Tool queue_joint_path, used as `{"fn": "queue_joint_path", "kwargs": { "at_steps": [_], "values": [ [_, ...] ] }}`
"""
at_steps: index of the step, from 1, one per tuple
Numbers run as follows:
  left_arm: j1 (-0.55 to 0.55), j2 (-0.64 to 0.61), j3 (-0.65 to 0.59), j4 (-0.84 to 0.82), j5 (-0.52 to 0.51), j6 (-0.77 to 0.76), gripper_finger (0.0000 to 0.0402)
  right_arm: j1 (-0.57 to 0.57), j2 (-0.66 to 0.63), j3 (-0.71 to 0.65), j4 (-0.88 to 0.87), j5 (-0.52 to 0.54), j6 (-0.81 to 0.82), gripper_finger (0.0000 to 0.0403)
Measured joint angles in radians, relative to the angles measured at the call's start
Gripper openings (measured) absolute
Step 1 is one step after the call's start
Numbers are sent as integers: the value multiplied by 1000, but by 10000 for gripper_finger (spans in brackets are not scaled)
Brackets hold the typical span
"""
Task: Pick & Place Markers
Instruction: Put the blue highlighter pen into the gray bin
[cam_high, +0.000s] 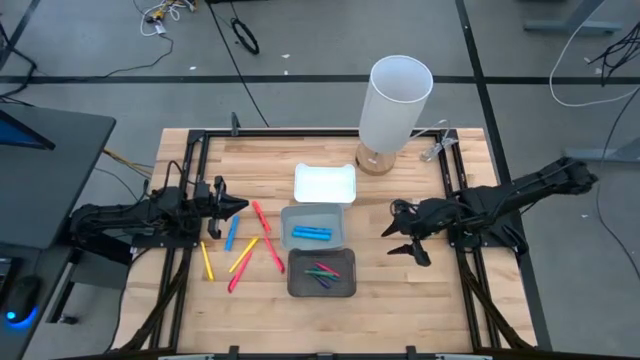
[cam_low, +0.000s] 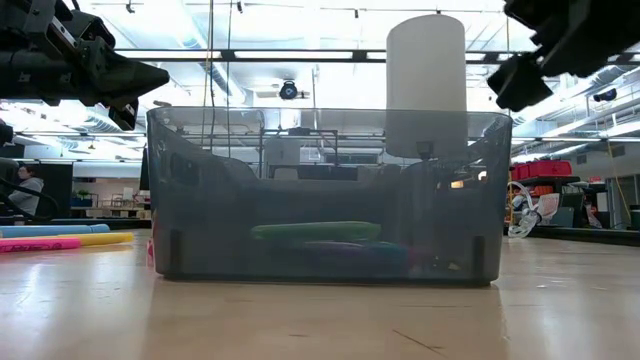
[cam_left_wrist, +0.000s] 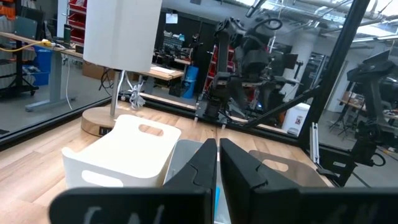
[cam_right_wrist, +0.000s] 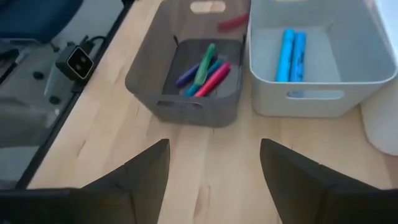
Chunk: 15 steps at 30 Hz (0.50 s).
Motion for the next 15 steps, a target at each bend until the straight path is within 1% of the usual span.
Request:
{"fn": "queue_joint_path", "kwargs": {
  "at_steps": [8, 15],
  "values": [
    [0, 0, 0, 0, 0, 0, 23, 0, -178, -223, 230, 54, 43, 251],
    [0, 0, 0, 0, 0, 0, 23, -19, -291, -391, 485, 178, 74, 251]
  ]
}}
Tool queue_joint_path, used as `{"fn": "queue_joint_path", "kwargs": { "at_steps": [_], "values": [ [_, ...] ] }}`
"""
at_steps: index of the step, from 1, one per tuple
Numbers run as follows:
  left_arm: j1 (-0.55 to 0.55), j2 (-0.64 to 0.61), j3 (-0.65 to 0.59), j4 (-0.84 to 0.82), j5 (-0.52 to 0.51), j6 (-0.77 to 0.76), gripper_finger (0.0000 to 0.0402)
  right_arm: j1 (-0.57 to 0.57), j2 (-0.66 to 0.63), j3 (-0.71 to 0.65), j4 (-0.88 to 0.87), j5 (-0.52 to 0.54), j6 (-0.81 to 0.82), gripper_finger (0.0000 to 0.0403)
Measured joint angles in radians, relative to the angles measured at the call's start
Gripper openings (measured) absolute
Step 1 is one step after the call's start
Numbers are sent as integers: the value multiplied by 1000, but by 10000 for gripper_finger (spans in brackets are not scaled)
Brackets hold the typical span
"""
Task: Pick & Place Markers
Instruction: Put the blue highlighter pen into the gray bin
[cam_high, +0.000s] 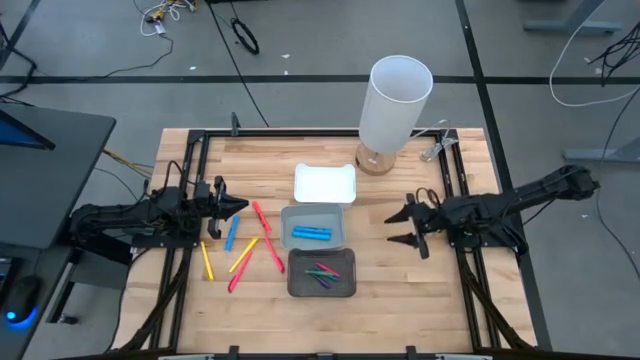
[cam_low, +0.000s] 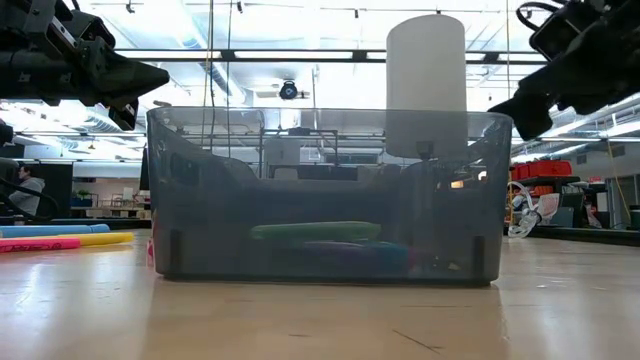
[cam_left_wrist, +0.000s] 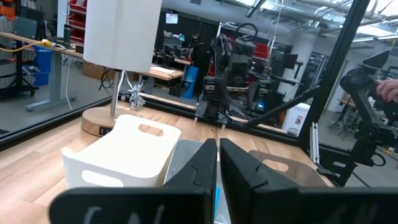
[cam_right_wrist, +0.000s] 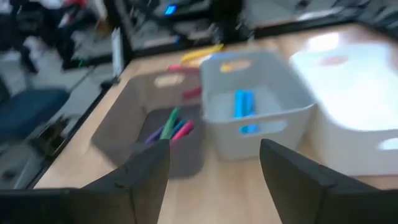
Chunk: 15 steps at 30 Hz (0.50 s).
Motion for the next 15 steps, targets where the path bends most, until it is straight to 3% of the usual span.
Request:
{"fn": "queue_joint_path", "kwargs": {
  "at_steps": [15],
  "values": [
    [0, 0, 0, 0, 0, 0, 23, -213, -166, -127, 90, 7, -37, 251]
  ]
}}
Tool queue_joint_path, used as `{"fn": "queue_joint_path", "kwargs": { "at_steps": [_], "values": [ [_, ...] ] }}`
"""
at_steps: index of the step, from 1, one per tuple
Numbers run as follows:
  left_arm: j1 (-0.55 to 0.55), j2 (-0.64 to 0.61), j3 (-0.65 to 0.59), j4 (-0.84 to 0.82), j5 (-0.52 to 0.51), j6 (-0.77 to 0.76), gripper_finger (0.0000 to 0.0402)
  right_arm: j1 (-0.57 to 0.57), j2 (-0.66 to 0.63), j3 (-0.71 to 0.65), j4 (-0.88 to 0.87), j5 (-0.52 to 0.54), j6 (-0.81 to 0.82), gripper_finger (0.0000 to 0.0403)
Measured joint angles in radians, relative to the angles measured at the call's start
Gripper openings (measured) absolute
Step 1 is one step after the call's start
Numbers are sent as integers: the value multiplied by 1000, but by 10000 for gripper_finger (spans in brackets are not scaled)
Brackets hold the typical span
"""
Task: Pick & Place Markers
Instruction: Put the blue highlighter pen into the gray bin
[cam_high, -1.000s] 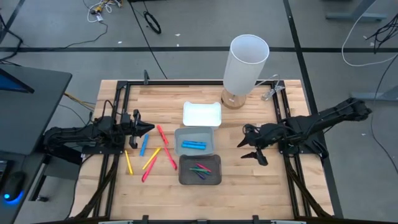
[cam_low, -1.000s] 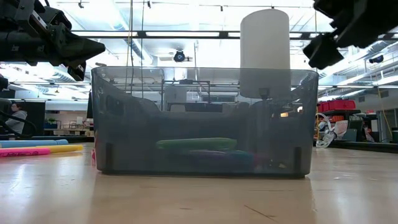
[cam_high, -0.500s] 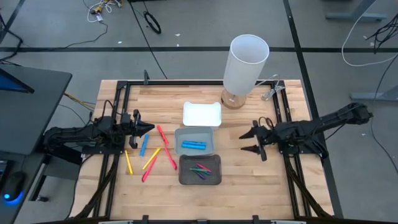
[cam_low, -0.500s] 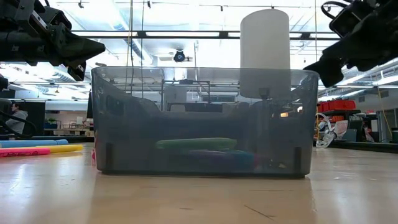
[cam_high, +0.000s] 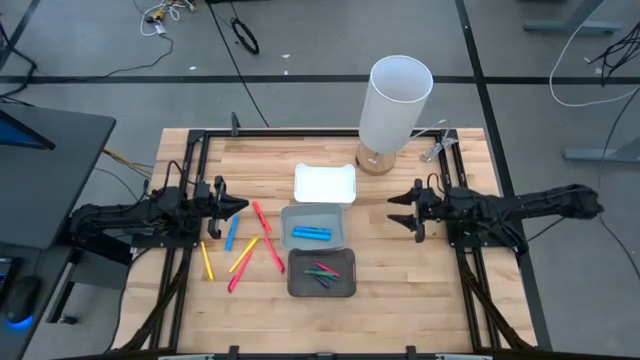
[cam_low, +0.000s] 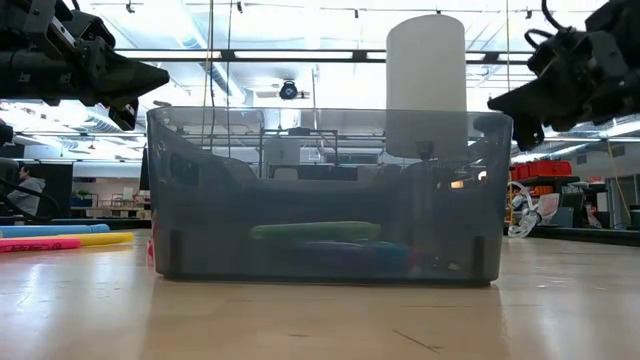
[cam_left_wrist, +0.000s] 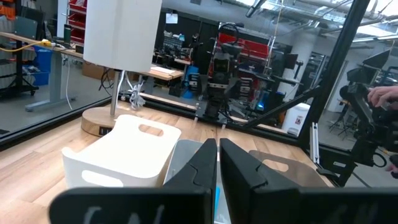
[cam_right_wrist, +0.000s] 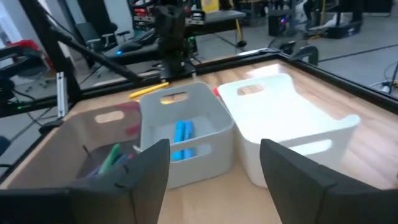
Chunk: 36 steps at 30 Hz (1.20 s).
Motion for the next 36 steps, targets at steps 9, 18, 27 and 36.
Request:
{"fn": "queue_joint_path", "kwargs": {
  "at_steps": [9, 18, 27, 36],
  "values": [
    [0, 0, 0, 0, 0, 0, 23, -73, -83, -16, -74, 15, -43, 251],
    [0, 0, 0, 0, 0, 0, 23, -195, -183, -15, -180, 233, -71, 251],
    [0, 0, 0, 0, 0, 0, 23, -340, -293, -14, -209, 307, -115, 251],
    [0, 0, 0, 0, 0, 0, 23, -411, -405, -14, -208, 303, -119, 251]
  ]
}}
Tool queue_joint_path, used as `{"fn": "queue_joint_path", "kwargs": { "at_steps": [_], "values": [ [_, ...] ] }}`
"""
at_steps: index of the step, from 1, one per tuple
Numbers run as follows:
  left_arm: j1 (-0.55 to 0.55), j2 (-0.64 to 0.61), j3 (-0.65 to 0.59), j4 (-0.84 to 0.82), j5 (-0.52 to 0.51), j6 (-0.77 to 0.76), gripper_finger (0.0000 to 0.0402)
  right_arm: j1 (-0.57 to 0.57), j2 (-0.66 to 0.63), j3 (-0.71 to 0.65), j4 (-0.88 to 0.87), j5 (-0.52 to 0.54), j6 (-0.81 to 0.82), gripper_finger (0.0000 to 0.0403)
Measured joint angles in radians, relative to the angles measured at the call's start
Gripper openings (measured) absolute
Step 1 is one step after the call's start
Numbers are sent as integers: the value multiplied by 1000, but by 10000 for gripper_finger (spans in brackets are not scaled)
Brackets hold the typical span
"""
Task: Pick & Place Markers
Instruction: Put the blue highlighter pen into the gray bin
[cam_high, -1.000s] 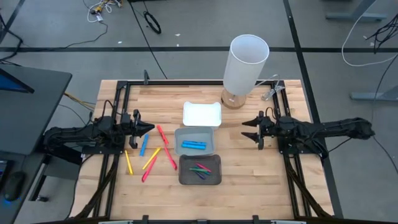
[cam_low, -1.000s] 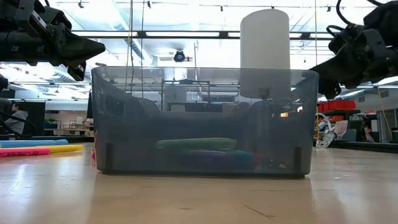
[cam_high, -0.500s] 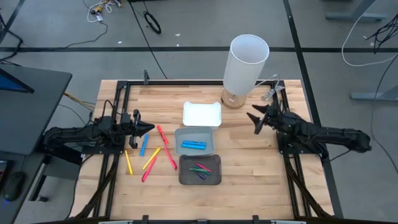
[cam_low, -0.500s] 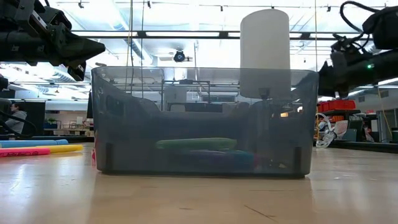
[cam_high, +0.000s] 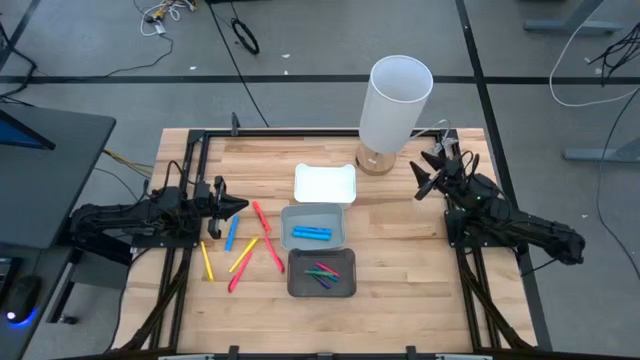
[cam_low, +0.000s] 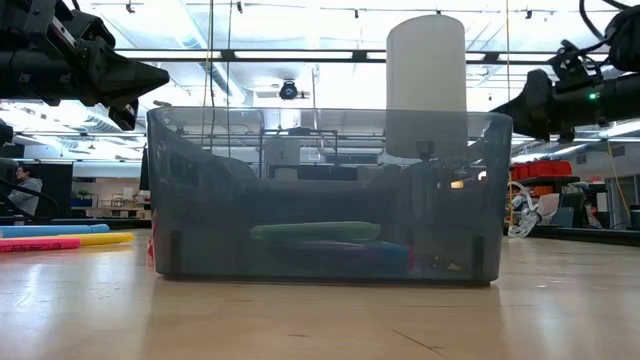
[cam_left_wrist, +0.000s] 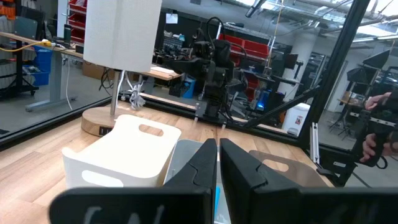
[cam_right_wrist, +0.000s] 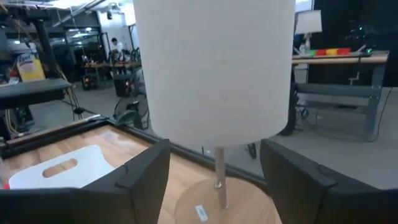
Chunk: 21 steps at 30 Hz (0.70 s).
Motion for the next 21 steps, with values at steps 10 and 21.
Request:
{"fn": "queue_joint_path", "kwargs": {
  "at_steps": [10, 21],
  "values": [
    [0, 0, 0, 0, 0, 0, 23, -7, -30, 1, 1, -1, -45, 251],
    [0, 0, 0, 0, 0, 0, 23, -7, -25, 1, 0, -1, -46, 251]
  ]
}}
